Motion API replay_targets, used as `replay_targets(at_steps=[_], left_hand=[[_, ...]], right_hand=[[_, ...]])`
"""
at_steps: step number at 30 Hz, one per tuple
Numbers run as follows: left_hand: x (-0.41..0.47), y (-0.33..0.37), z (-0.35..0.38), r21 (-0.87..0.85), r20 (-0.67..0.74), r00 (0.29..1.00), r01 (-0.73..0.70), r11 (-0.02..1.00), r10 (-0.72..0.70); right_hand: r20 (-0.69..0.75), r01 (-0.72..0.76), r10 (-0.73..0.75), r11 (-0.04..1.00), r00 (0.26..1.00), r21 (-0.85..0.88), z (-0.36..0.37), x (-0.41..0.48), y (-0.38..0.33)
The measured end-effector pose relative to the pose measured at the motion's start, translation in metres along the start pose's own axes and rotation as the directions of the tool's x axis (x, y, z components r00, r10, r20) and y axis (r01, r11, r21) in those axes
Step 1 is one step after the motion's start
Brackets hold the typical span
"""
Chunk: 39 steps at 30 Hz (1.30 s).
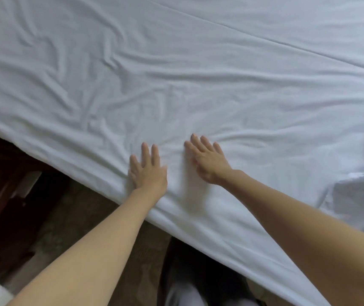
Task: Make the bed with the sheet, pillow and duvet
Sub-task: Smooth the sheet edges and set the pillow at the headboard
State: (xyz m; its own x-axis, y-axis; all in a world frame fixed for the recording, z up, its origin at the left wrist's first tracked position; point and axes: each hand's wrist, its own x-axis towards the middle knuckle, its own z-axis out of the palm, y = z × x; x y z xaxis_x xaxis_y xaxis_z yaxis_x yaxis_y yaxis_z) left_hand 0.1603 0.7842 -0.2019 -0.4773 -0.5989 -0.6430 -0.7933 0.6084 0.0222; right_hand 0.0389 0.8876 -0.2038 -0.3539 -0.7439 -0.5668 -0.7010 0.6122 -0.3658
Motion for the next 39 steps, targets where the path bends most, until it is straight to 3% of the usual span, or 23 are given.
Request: replay_targets(at_steps=[2,6,14,20,30,35,39], left_hand=[[-0.012,-0.007,0.000,0.007,0.043,0.993,0.111,0.994,-0.112],[-0.028,-0.029,-0.031,0.004,0.079,0.973,0.216,0.976,-0.216],[0.007,-0.048,-0.101,-0.072,-0.003,0.990,0.139,0.988,-0.139],[0.080,-0.074,-0.136,0.002,-0.040,0.998,-0.045,0.999,0.045],[0.238,-0.117,-0.226,0.190,-0.169,0.936,-0.277,0.942,0.309],[0.309,-0.103,-0.260,0.230,-0.244,0.851,-0.415,0.880,0.465],[0.346,-0.092,-0.267,0.295,-0.247,0.763,-0.527,0.797,0.597]], right_hand=[[0.072,0.132,-0.139,0.987,0.988,0.086,0.004,-0.003,-0.019],[0.080,0.020,-0.051,0.938,0.996,0.345,-0.014,-0.011,-0.046],[-0.013,-0.012,0.016,0.967,1.000,0.255,-0.055,0.010,-0.057],[-0.111,-0.013,0.039,0.973,0.993,0.230,-0.061,0.078,-0.089],[-0.293,-0.115,0.137,0.989,0.946,0.089,-0.105,0.230,-0.134],[-0.427,-0.203,0.203,0.978,0.881,0.047,-0.131,0.285,-0.119],[-0.395,-0.207,0.197,0.978,0.897,0.017,-0.135,0.309,-0.105]])
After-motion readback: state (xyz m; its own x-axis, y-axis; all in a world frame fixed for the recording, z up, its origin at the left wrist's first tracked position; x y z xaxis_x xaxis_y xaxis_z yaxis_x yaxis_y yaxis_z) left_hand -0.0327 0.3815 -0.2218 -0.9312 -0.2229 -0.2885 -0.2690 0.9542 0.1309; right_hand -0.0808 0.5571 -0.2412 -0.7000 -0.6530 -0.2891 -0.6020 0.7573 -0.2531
